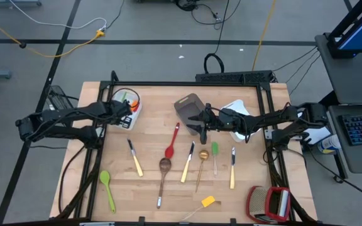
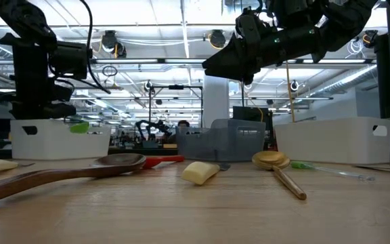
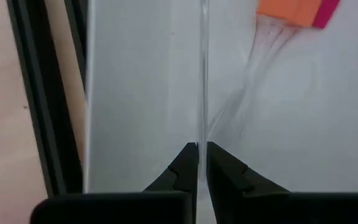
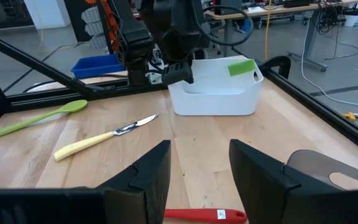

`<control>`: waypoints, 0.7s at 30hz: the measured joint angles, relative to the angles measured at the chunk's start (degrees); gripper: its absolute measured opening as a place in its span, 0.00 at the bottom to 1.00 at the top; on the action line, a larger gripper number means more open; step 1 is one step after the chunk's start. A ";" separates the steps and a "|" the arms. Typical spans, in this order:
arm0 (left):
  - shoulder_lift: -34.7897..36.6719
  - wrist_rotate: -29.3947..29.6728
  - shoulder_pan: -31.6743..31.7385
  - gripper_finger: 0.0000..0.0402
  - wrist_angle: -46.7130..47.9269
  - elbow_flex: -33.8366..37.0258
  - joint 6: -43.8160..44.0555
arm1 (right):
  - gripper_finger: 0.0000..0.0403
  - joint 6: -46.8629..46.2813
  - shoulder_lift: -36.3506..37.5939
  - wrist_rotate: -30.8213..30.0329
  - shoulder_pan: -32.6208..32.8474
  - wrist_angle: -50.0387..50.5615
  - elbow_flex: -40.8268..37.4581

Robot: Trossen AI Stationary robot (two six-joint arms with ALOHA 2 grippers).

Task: Pick & Place Kitchen Items
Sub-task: Put the right green spatula into the left white bin

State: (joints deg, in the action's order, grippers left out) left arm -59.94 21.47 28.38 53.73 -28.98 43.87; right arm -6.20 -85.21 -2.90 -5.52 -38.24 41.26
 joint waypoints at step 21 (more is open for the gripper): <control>-0.06 -1.43 0.00 0.08 -1.52 1.19 -0.46 | 0.39 -0.59 0.04 0.00 0.00 -0.52 0.00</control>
State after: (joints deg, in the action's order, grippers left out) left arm -60.01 20.03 28.38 52.21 -27.79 43.40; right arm -6.79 -85.17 -2.90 -5.52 -38.76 41.25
